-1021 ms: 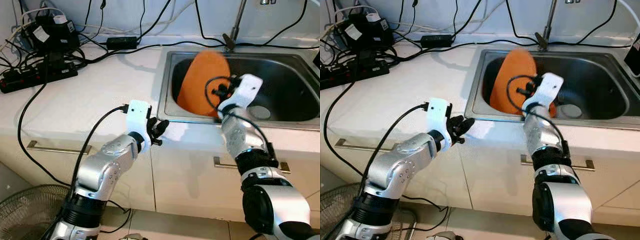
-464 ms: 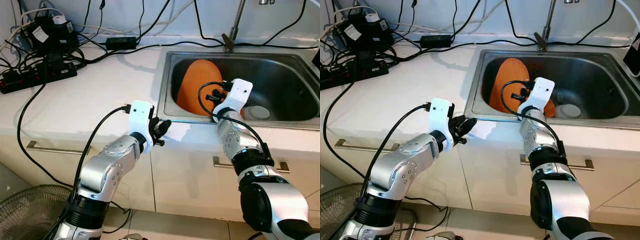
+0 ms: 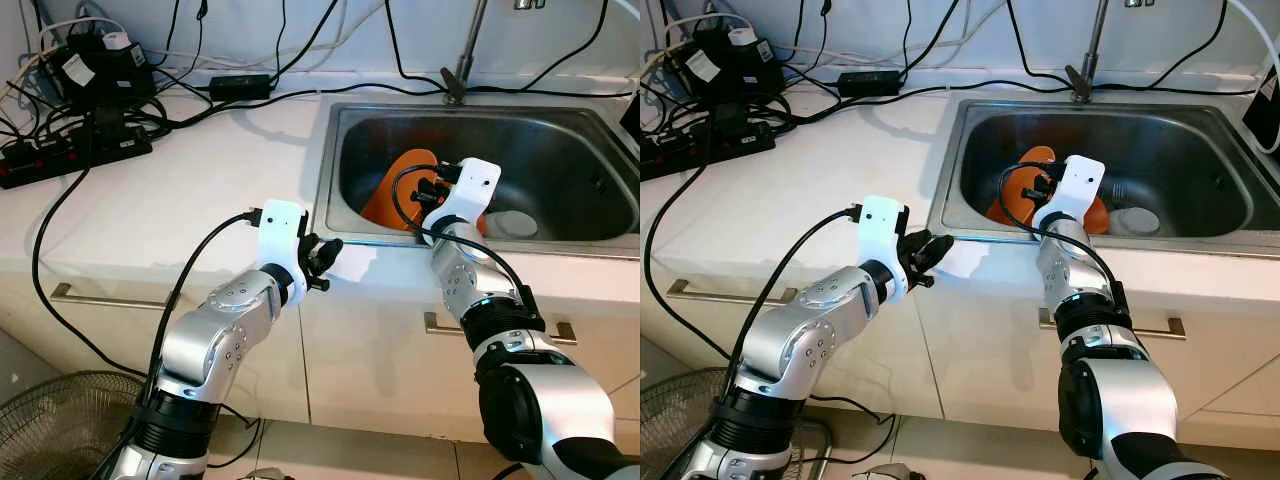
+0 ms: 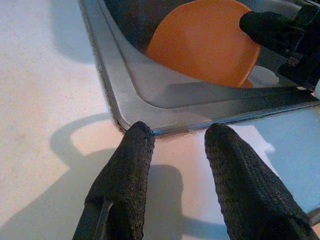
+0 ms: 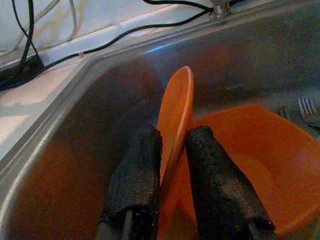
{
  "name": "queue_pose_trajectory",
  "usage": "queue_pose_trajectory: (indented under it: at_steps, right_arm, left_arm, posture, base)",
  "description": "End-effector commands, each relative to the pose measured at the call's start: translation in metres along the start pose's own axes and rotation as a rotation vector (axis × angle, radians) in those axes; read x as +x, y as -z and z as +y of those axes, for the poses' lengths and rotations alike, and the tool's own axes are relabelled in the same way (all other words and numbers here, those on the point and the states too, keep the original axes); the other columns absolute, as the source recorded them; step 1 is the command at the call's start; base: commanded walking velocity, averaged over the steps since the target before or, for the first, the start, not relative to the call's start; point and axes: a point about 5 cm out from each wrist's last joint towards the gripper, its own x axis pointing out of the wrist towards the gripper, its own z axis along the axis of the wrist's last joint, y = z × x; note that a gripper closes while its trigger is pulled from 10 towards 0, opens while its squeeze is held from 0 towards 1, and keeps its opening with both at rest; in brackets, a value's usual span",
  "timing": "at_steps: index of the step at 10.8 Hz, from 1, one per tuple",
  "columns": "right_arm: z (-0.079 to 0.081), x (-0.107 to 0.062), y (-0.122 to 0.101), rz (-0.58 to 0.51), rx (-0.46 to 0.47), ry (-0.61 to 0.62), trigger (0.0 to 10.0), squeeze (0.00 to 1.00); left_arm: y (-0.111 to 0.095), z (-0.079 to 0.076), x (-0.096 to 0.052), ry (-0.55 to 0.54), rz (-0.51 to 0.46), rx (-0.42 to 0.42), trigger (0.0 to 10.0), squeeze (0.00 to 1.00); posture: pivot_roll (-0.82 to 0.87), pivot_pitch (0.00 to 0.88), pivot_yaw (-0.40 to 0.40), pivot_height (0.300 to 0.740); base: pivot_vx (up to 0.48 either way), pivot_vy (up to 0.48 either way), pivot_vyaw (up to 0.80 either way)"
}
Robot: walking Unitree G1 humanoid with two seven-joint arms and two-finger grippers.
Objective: Kitchen organization
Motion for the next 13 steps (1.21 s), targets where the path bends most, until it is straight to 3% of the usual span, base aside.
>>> queue_pose_trajectory:
  at_steps: [1,2,3,4,5,9,10,11,13]
  right_arm:
    - [0.008,0.003,-0.011,-0.039,-0.027,-0.022,10.0,0.0]
    - [0.006,0.003,-0.014,-0.049,-0.047,-0.02,10.0,0.0]
    - [0.0,0.004,-0.018,-0.055,-0.179,0.01,10.0,0.0]
    - [-0.003,0.004,-0.018,-0.05,-0.205,0.017,10.0,0.0]
    - [-0.007,0.004,-0.017,-0.039,-0.287,0.028,10.0,0.0]
    - [-0.006,0.008,-0.026,-0.019,-0.332,0.021,10.0,0.0]
    - [-0.005,0.008,-0.029,-0.053,-0.32,0.019,10.0,0.0]
    - [-0.001,0.004,-0.036,-0.161,-0.294,0.001,10.0,0.0]
    - [0.004,-0.007,-0.042,-0.304,-0.268,-0.059,10.0,0.0]
  left_arm:
    - [-0.001,0.002,-0.002,-0.007,-0.003,0.005,10.0,0.0]
    - [-0.001,0.002,-0.002,-0.007,-0.002,0.005,10.0,0.0]
    - [-0.001,0.002,-0.001,-0.007,0.001,0.005,10.0,0.0]
    - [-0.001,0.002,-0.001,-0.006,0.001,0.003,10.0,0.0]
    - [0.0,0.002,-0.001,-0.006,0.003,0.003,10.0,0.0]
    - [0.0,0.003,-0.001,-0.014,-0.001,0.0,10.0,0.0]
    - [0.0,0.005,-0.001,-0.029,-0.023,0.001,10.0,0.0]
    - [-0.005,0.013,0.0,-0.093,-0.127,0.038,10.0,0.0]
    - [-0.015,0.028,-0.001,-0.22,-0.246,0.057,10.0,0.0]
  posture:
    - [0.18,0.0,0.044,0.74]
    - [0.17,0.0,0.045,0.74]
    - [0.17,0.0,0.045,0.74]
    - [0.17,0.0,0.044,0.74]
    - [0.17,0.0,0.042,0.74]
    - [0.17,0.0,0.034,0.74]
    - [0.17,0.0,0.034,0.74]
    - [0.17,0.0,0.033,0.74]
    - [0.15,0.0,0.038,0.74]
  base:
    - [0.0,0.0,0.0]
    - [0.0,0.0,0.0]
    - [0.0,0.0,0.0]
    - [0.0,0.0,0.0]
    - [0.0,0.0,0.0]
    - [0.0,0.0,0.0]
    - [0.0,0.0,0.0]
    - [0.0,0.0,0.0]
    - [0.0,0.0,0.0]
